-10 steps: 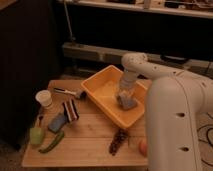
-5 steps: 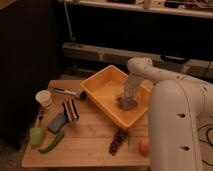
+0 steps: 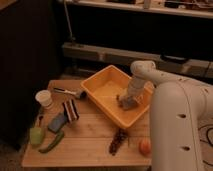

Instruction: Wipe tray with towel

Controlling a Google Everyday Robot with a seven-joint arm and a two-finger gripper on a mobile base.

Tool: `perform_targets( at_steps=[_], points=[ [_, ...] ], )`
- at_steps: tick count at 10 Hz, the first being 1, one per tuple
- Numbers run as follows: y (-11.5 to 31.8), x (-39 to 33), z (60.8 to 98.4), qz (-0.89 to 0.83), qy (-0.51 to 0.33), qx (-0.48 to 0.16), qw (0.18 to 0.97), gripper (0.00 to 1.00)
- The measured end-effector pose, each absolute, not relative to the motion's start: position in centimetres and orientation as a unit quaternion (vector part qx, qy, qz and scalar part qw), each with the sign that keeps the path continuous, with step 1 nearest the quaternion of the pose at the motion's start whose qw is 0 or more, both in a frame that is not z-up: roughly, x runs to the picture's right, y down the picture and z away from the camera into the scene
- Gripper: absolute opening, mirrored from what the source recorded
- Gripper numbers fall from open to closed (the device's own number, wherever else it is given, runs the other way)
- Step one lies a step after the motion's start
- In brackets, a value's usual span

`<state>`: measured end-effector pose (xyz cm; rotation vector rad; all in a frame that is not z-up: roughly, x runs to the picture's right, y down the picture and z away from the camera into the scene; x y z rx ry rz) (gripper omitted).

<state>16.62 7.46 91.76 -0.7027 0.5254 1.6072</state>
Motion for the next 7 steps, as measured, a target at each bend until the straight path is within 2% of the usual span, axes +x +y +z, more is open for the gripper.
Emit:
perform_targets(
  at_steps=[5, 7],
  points=[
    [6.9, 15.7, 92.7, 0.683, 0.243, -0.306, 0.618, 0.17],
    [6.5, 15.3, 92.9, 0.680, 0.246, -0.304, 0.621, 0.03]
  ],
)
